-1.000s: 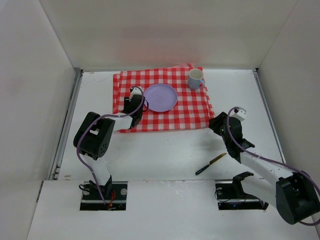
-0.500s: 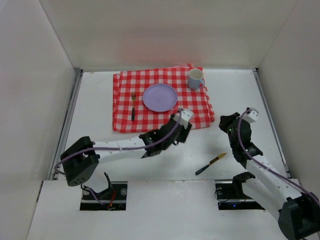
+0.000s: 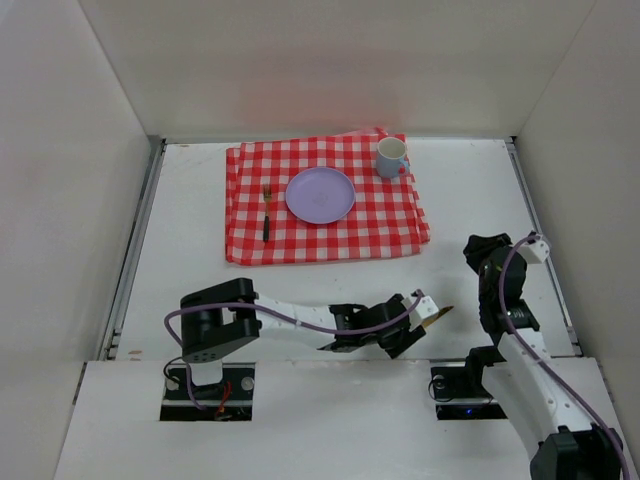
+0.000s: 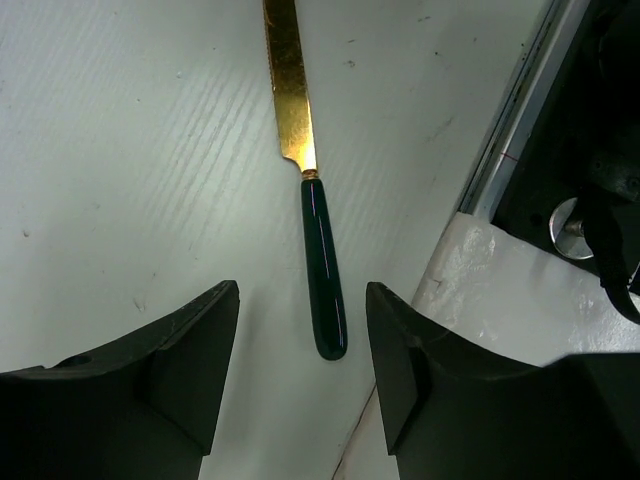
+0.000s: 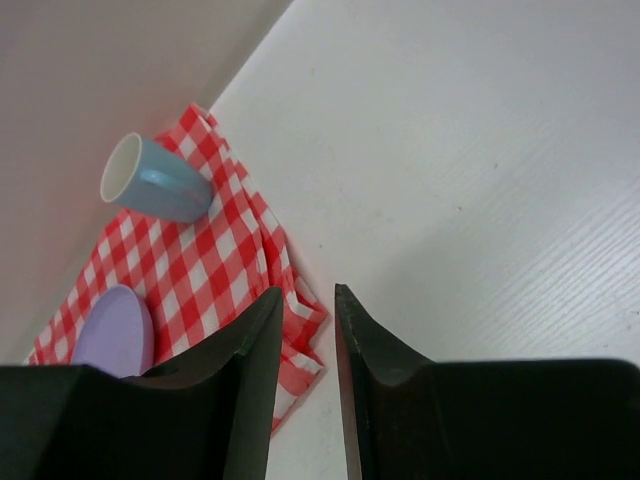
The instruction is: Set the dinner table for one person
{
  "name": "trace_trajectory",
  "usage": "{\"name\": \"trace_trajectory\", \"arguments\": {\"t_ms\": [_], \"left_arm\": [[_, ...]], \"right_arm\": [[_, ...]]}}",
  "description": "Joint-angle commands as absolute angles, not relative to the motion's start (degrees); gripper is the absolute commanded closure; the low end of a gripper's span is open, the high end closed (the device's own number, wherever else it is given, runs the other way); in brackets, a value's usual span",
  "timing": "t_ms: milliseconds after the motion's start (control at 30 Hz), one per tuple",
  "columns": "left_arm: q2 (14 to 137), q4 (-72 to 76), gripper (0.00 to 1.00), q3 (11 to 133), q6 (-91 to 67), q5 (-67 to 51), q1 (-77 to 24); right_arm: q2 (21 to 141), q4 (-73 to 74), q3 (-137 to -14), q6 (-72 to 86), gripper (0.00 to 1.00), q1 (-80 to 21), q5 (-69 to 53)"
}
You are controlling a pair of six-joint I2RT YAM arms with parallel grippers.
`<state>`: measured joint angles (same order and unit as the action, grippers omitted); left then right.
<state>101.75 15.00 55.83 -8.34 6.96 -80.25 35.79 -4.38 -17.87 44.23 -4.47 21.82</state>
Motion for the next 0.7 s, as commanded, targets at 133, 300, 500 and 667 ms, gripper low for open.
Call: {"name": "trace_trajectory", "arguments": {"t_ms": [133, 300, 500, 667], "left_arm": [[104.23, 16.35, 0.48, 60.11, -8.62, 4.75, -80.37], [107.13, 16.35, 0.53, 60.64, -7.91, 4.13, -80.46], [109.77, 16.08, 0.58, 60.9, -7.3, 6.5, -80.9], [111.53, 16.09, 0.9, 61.26, -5.63, 8.52, -81.78]], "right_arm": [[39.81, -8.26, -18.19, 44.82, 0.63, -4.44, 17.67], [37.8, -8.26, -17.76, 44.74, 0.63, -4.52, 17.75], [36.92, -8.26, -17.67, 44.82, 0.64, -4.61, 17.22], [36.3, -8.62, -17.67, 44.74, 0.65, -4.79, 16.43]]}}
